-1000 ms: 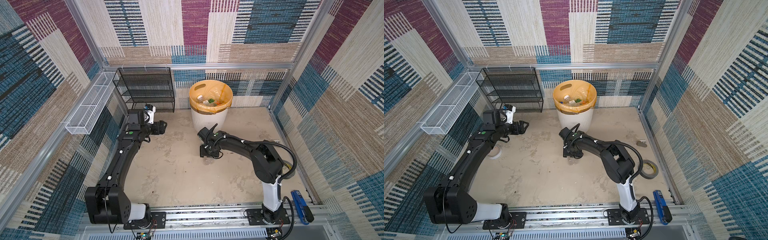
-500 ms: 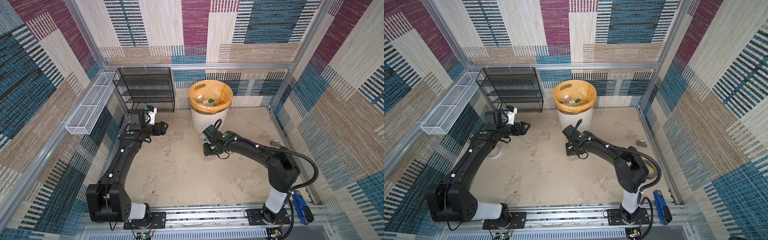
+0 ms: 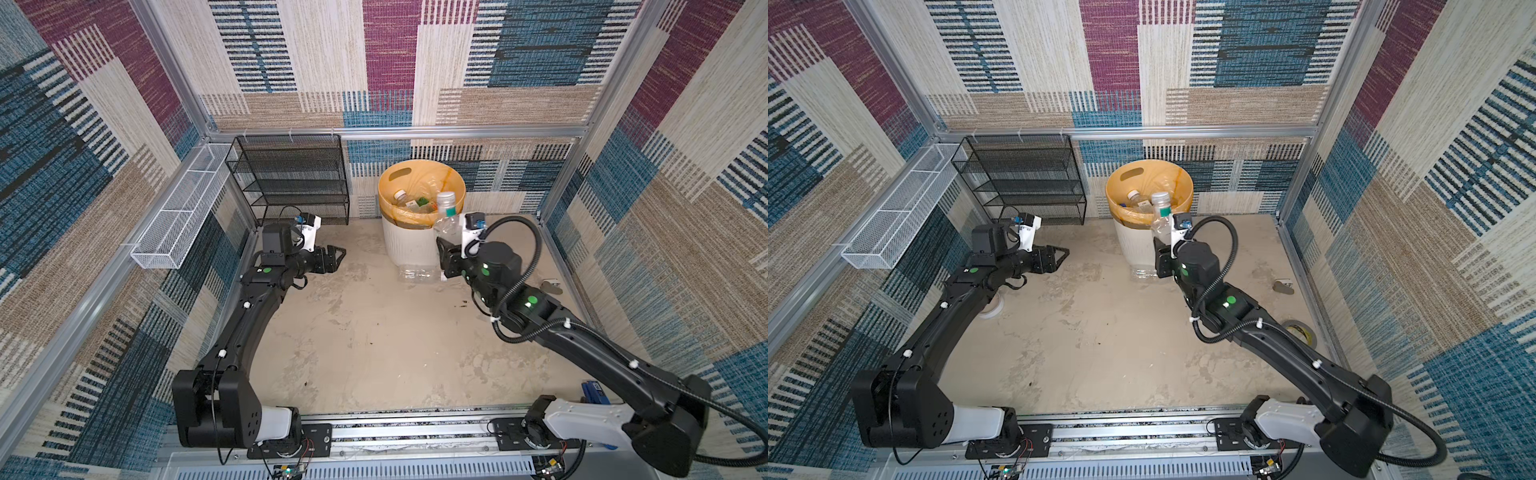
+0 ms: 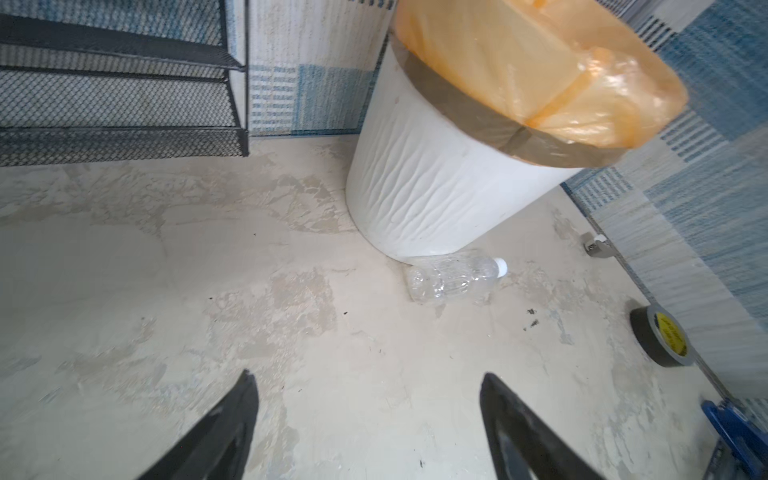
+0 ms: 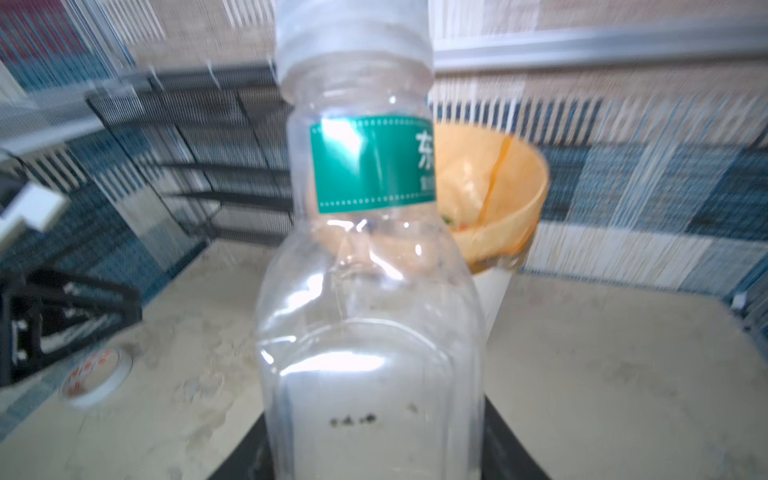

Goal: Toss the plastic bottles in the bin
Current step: 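Lift the green-label bottle with the right gripper up over the bin, then open the right gripper to drop the green-label bottle into the bin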

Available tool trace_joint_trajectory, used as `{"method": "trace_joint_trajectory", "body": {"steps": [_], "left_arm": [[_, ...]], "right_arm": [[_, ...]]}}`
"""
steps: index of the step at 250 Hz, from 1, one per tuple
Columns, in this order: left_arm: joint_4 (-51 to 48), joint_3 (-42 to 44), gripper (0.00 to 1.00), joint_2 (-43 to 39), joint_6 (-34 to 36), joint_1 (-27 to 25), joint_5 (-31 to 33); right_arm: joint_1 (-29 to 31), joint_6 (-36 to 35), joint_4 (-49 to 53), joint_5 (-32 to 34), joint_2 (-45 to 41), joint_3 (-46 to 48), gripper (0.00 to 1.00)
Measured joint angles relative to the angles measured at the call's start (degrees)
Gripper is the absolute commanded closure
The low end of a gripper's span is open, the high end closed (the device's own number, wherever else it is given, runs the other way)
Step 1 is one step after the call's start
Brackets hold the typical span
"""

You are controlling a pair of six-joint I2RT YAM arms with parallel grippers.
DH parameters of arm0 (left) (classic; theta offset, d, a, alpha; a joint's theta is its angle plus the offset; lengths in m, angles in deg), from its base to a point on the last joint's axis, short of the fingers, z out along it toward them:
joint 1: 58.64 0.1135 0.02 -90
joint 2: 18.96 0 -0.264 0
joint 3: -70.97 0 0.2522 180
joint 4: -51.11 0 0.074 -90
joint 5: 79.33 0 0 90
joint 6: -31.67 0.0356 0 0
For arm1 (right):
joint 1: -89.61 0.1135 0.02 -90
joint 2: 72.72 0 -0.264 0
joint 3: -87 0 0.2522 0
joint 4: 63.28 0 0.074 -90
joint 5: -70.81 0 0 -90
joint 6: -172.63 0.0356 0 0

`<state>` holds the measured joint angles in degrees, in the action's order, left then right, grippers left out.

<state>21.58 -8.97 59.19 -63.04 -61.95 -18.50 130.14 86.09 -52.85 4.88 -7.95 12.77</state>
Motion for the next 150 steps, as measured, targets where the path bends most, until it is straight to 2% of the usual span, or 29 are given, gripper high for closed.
{"method": "trace_joint_trajectory", "body": {"steps": [37, 55, 71, 87, 105, 129, 150], "left_arm": [[2.6, 2.7, 0.15, -4.0, 0.9, -3.4, -1.0], [4.0, 4.1, 0.15, -5.9, 2.1, -5.1, -1.0], [4.7, 4.6, 0.15, -7.1, 2.9, -6.4, -1.0], [5.0, 4.9, 0.15, -8.0, 3.5, -7.3, -0.9], [5.1, 4.9, 0.14, -8.6, 4.3, -8.0, -0.7], [5.1, 4.9, 0.14, -9.5, 5.2, -8.6, 0.6], [4.9, 4.9, 0.12, -10.1, 6.1, -8.9, 0.6]], "right_arm": [[-1.4, -11.1, -24.0, 2.2, -4.9, 6.4, 0.55], [-4.0, -12.9, -29.8, 1.1, -3.8, 5.0, 0.55], [-8.1, -11.9, -31.0, -0.7, 0.0, -0.8, 0.54], [-12.7, -8.1, -27.9, -4.4, 7.2, -10.7, 0.49], [-15.6, -4.5, -19.9, -9.0, 17.8, -25.6, 0.45], [-16.1, -3.0, -2.6, -16.4, 34.7, -48.8, 0.32], [-16.1, -2.0, 11.9, -19.8, 43.5, -60.2, 0.21]]}}
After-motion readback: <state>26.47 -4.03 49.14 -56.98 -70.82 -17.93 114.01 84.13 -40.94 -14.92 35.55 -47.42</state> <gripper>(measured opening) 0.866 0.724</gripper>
